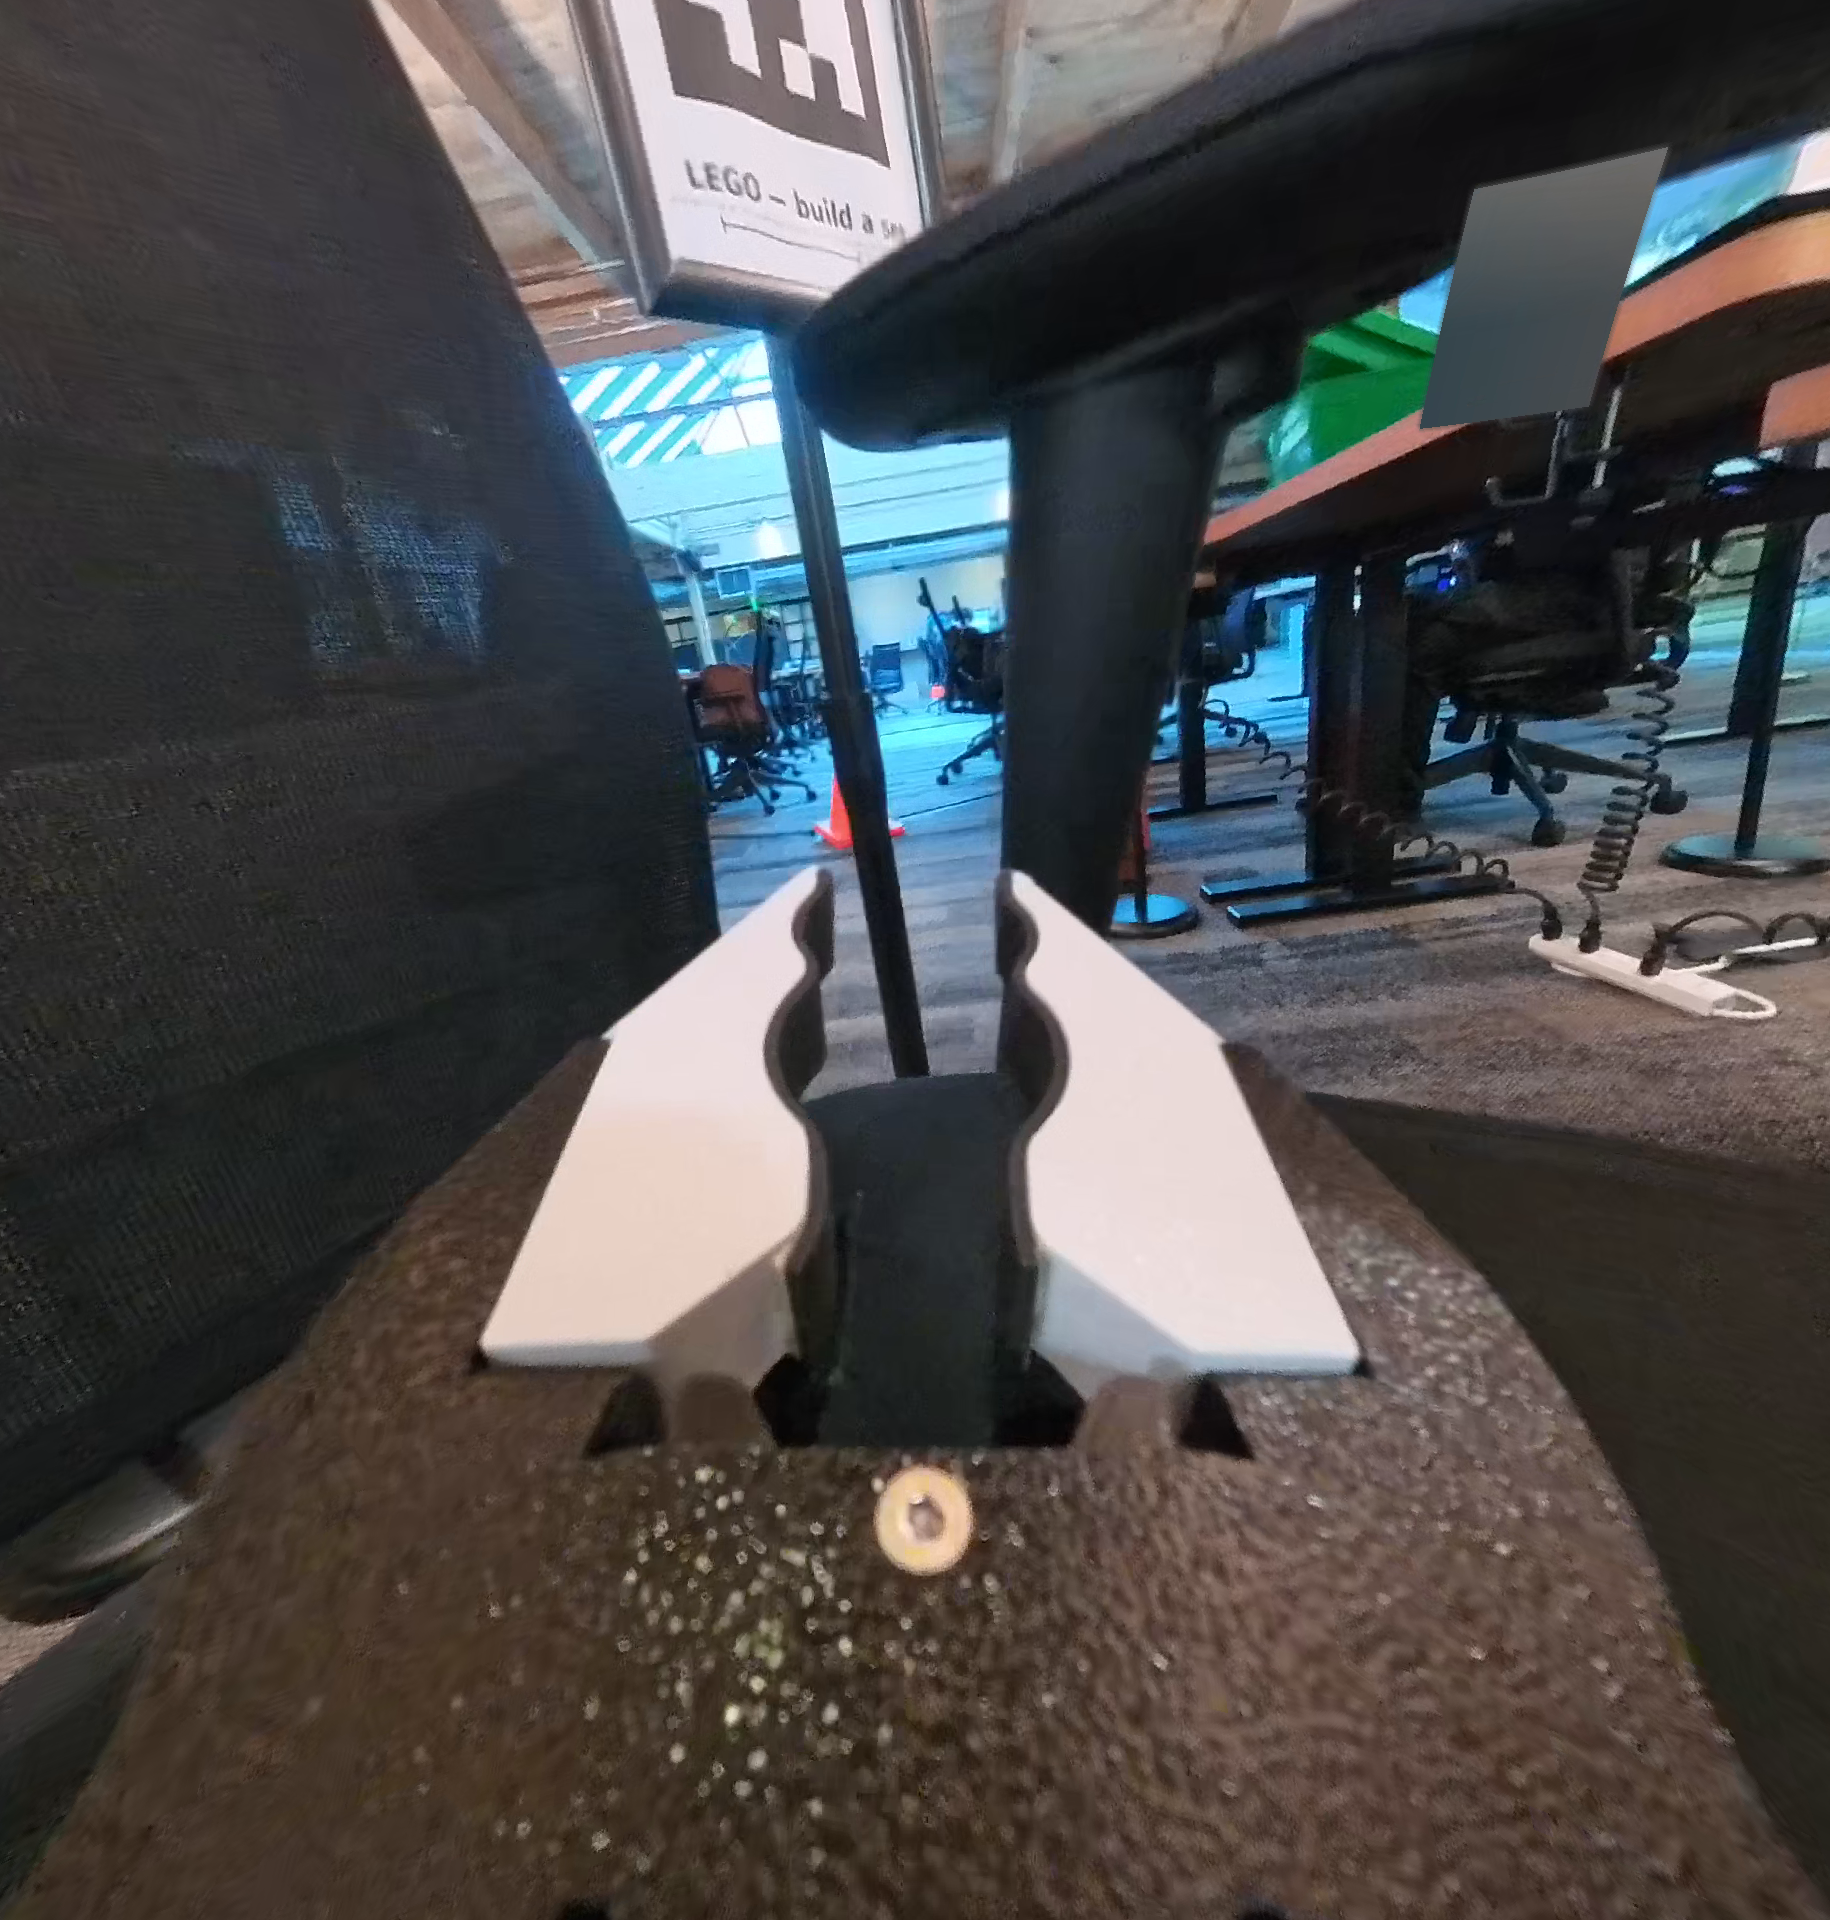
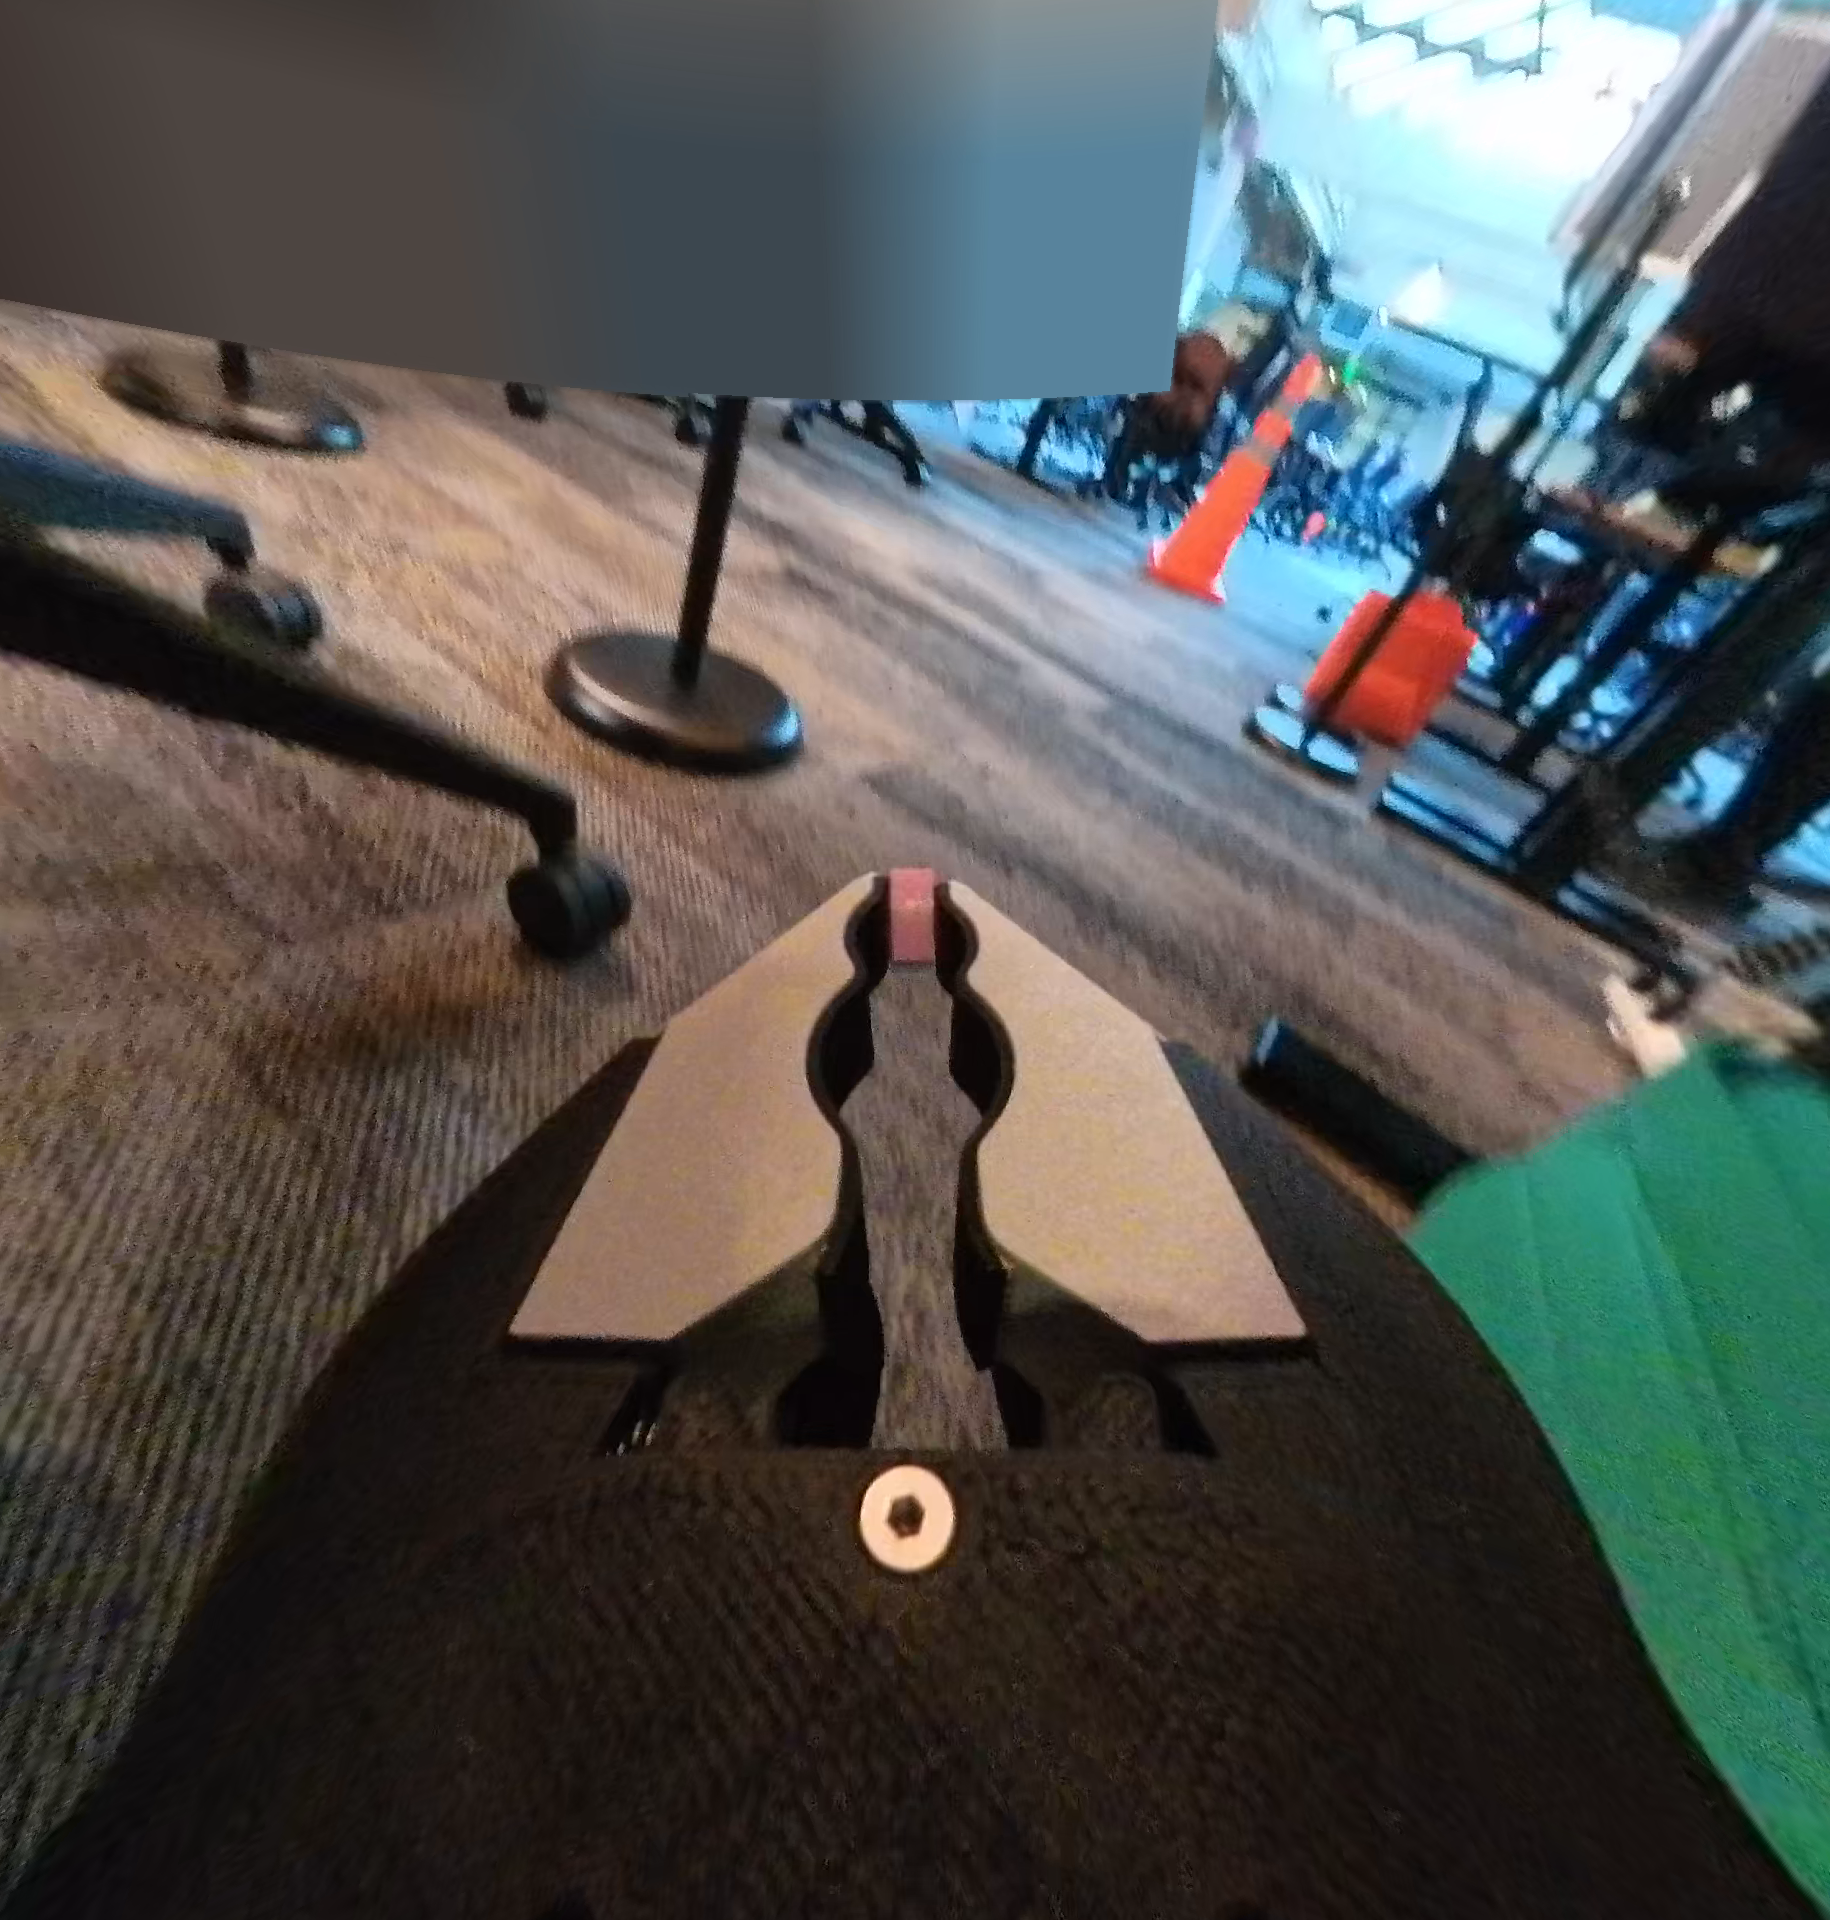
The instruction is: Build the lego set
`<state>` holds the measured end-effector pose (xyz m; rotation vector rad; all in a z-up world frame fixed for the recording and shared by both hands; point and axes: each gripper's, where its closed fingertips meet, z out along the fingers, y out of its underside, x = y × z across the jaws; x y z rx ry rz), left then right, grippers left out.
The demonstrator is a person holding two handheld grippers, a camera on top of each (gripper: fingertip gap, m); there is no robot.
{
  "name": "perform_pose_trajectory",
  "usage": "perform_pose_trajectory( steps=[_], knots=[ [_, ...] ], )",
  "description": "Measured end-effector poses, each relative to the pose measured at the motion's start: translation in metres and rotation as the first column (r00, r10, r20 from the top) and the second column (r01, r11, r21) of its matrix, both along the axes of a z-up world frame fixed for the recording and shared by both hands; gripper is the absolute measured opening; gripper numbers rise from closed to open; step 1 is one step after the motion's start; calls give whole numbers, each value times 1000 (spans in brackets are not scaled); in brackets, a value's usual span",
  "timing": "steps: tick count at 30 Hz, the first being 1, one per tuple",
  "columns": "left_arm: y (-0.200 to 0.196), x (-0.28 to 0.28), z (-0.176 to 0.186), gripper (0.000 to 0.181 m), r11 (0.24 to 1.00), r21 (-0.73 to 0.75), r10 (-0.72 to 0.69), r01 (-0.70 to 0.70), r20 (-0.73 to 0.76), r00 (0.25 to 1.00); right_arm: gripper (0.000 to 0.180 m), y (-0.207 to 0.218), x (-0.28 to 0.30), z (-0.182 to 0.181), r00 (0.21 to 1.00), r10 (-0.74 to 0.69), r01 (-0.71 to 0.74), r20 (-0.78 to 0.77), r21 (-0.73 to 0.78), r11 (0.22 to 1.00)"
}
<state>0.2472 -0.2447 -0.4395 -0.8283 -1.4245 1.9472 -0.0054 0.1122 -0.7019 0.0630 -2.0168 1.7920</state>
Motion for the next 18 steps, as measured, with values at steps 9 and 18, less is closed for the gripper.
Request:
perform_pose_trajectory(
  steps=[9, 18],
  knots=[
    [6, 0, 4, 47, 998, -19, -56, 55, -53, 997, 7, -139, -3, 144, 999, -41, 42, 11, -107, 993],
    [23, 1, 4, 68, 988, -123, -98, 90, -64, 993, 7, -219, 1, 306, 999, -43, 44, 11, -321, 946]
  ],
)
